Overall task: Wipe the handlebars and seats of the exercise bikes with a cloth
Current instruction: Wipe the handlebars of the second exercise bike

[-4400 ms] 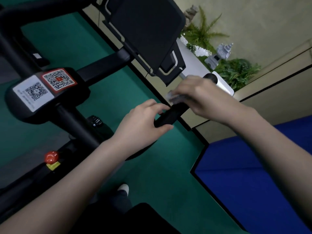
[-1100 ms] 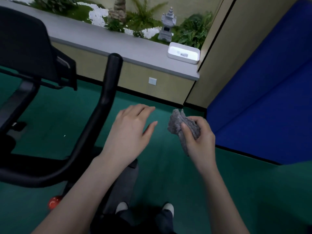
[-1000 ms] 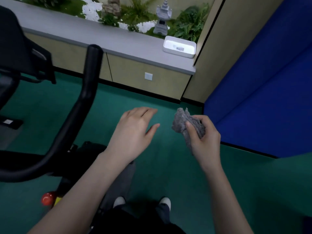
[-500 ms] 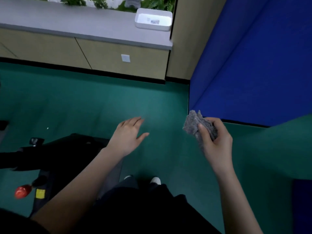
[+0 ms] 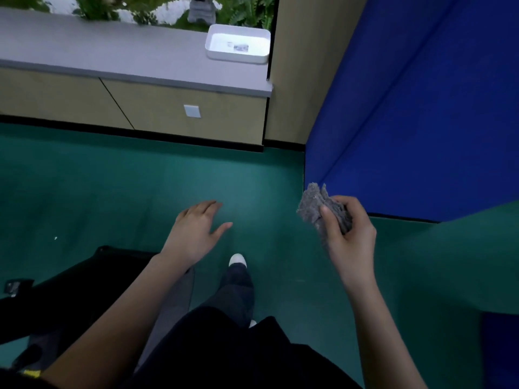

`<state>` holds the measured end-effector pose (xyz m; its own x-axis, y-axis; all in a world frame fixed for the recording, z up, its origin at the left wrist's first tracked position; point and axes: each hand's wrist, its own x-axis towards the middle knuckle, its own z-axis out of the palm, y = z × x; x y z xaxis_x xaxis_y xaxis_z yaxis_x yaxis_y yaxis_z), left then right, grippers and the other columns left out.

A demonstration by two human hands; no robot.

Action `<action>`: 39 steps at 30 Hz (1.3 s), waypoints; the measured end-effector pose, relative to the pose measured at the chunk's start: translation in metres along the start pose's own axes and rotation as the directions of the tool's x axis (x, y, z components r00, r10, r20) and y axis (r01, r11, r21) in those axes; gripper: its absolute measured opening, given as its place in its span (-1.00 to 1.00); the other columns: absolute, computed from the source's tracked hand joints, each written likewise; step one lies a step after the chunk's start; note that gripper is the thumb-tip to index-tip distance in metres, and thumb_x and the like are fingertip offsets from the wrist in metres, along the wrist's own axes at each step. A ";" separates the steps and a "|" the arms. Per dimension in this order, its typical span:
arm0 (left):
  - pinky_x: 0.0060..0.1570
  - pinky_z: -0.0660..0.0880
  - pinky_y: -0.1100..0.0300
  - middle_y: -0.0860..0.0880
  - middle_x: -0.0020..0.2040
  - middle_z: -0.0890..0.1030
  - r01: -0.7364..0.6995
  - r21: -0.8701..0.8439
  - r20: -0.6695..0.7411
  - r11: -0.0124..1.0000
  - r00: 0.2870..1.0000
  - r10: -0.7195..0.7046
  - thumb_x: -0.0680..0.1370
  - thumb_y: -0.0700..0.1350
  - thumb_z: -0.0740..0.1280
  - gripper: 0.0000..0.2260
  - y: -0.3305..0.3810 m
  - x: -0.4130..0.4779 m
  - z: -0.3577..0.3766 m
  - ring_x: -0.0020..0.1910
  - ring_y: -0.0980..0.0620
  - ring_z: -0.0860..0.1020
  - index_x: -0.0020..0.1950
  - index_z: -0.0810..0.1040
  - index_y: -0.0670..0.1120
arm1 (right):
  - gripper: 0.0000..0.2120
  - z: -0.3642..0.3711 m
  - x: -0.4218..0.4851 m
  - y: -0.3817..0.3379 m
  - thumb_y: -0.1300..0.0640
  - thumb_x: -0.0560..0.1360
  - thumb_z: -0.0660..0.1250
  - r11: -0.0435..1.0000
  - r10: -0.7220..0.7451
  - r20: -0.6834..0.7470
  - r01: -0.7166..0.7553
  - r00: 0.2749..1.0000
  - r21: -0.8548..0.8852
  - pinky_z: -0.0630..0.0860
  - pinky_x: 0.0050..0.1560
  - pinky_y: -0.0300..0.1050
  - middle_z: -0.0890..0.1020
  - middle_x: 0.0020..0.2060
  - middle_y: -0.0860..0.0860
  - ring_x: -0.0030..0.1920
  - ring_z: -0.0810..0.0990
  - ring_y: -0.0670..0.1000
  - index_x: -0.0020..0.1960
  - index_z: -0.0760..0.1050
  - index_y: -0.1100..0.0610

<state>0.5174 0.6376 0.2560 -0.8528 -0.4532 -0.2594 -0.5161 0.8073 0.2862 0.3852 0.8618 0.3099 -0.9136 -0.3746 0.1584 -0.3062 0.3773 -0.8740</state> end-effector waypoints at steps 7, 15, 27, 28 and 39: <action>0.42 0.15 0.08 -0.04 0.47 0.31 0.039 -0.046 -0.038 0.998 0.998 -0.041 0.59 0.16 0.15 -0.47 -0.027 0.083 -0.024 0.44 -0.03 0.27 0.48 0.26 -0.08 | -0.96 0.054 0.097 -0.016 0.12 0.53 0.35 0.997 -0.053 0.096 0.057 0.994 -0.049 0.38 -0.29 -0.42 0.58 -0.25 -0.05 -0.24 0.54 -0.11 -0.06 0.48 0.05; 0.43 0.12 0.08 -0.06 0.45 0.35 0.186 -0.109 -0.068 0.976 0.979 -0.194 0.58 0.16 0.16 -0.48 -0.066 0.132 -0.046 0.42 -0.04 0.31 0.47 0.28 -0.08 | -0.96 0.115 0.178 -0.034 0.11 0.53 0.34 0.996 -0.086 0.222 0.089 0.971 -0.001 0.44 -0.28 -0.32 0.58 -0.24 -0.12 -0.24 0.54 -0.16 -0.04 0.50 0.06; 0.42 0.15 -0.01 -0.13 0.40 0.41 0.588 -0.233 -0.123 0.775 0.773 -0.623 0.57 0.14 0.22 -0.48 -0.105 0.177 -0.066 0.43 -0.09 0.30 0.44 0.33 -0.10 | -0.94 0.218 0.314 -0.050 0.19 0.52 0.35 0.963 -0.267 0.517 0.200 0.813 0.183 0.49 -0.11 -0.22 0.58 -0.17 -0.09 -0.11 0.57 -0.11 -0.02 0.49 0.10; 0.42 0.14 -0.01 -0.13 0.40 0.40 0.606 -0.248 -0.136 0.755 0.750 -0.647 0.57 0.14 0.22 -0.48 -0.103 0.186 -0.070 0.43 -0.10 0.29 0.45 0.31 -0.10 | -0.93 0.225 0.329 -0.052 0.19 0.52 0.35 0.956 -0.289 0.537 0.210 0.793 0.204 0.51 -0.09 -0.20 0.58 -0.16 -0.08 -0.09 0.58 -0.08 -0.01 0.49 0.10; 0.46 0.06 0.00 -0.07 0.44 0.37 0.703 -0.347 -0.177 0.621 0.601 -0.779 0.57 0.14 0.21 -0.46 -0.108 0.247 -0.097 0.48 -0.03 0.21 0.48 0.26 -0.07 | -0.89 0.298 0.448 -0.051 0.22 0.53 0.34 0.959 -0.278 0.648 0.164 0.709 0.231 0.40 -0.09 -0.52 0.52 -0.15 -0.22 -0.11 0.49 -0.41 -0.02 0.46 0.05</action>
<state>0.3547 0.4017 0.2505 -0.1243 -0.9686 -0.2152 -0.9475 0.0515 0.3155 0.0716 0.4221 0.2888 -0.3894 -0.9193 0.0575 -0.3819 0.1044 -0.9183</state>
